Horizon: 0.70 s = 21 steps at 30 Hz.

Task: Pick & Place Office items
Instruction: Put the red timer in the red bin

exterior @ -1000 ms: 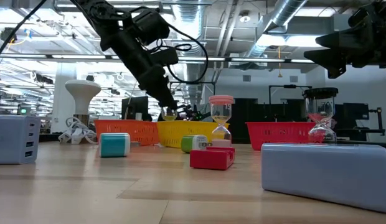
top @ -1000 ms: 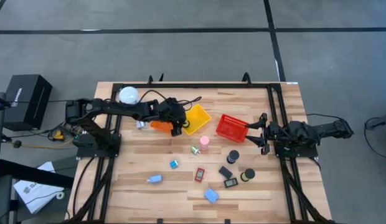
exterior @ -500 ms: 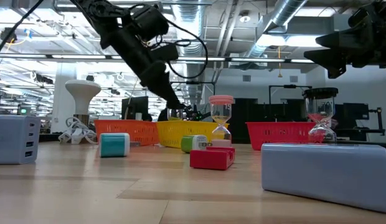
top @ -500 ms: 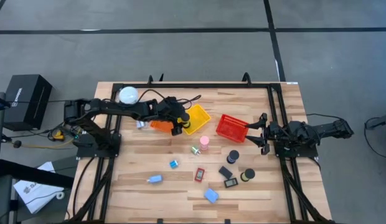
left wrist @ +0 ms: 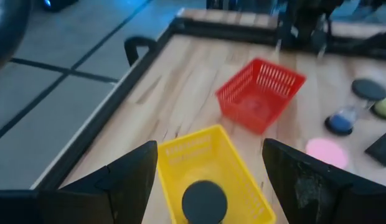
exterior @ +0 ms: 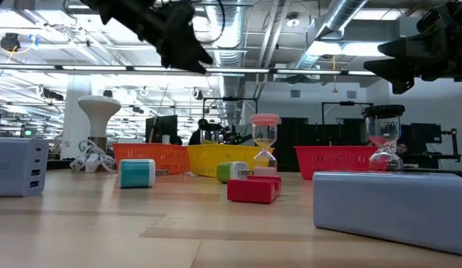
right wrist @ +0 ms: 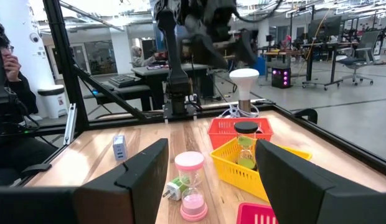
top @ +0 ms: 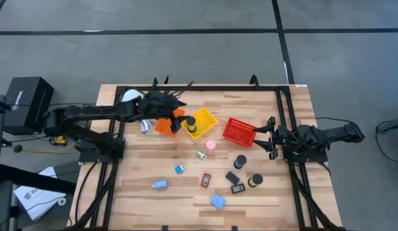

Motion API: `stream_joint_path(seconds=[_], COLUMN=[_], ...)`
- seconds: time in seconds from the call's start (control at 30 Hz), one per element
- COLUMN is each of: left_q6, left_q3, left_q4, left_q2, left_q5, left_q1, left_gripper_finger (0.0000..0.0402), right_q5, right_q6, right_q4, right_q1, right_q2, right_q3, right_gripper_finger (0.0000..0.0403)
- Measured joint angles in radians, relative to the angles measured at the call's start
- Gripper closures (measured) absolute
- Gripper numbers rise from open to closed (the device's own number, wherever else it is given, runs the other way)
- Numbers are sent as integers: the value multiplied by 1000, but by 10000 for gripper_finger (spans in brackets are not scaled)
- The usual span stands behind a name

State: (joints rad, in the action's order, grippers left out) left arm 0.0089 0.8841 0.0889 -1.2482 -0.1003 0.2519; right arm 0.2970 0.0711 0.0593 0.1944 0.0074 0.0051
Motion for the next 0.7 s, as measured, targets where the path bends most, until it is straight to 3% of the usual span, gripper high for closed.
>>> stream_joint_path(seconds=[0.37, 0.7], left_q6=[-16, 12], left_q3=[-1, -83], left_q4=[1, 6], left_q2=[49, 65], left_q5=[4, 4], left_q1=[-83, -185], left_gripper_finger=[115, 115], right_q5=[-5, -35], right_q6=[38, 61], right_q4=[82, 196], right_q1=[2, 47], right_q2=[0, 24], right_q3=[0, 16], right_gripper_finger=[171, 171])
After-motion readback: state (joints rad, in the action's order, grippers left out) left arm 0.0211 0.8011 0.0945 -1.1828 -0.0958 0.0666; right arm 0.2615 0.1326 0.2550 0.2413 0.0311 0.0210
